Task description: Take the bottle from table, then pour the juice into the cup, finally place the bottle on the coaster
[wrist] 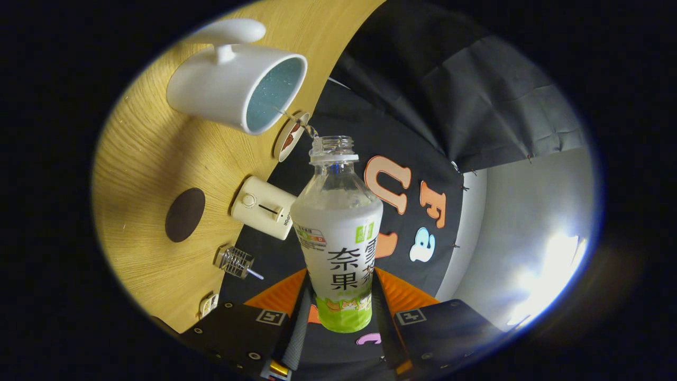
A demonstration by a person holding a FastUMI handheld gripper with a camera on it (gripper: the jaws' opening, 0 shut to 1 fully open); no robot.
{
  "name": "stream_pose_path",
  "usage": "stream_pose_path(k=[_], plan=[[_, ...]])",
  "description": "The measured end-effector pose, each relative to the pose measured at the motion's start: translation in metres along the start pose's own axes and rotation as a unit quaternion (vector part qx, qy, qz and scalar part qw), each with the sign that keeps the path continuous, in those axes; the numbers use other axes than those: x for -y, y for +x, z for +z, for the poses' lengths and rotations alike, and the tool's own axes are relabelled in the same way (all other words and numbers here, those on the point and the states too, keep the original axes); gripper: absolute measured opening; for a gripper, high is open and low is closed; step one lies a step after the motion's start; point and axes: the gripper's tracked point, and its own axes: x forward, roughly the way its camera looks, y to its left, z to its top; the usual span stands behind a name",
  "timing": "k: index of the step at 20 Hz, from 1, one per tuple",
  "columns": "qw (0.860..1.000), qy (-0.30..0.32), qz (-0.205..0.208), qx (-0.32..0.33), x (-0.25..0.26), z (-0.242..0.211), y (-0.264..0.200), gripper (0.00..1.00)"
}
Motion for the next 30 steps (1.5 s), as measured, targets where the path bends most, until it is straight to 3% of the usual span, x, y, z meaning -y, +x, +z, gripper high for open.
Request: stream_pose_path(k=[14,30], plan=[[0.998,-0.051,0.004,0.037,0.0030,0.0033,0.0021,0.60],[0.991,-0.113,-0.033,0.066,0.0079,0.0060,0.0026,0.60]])
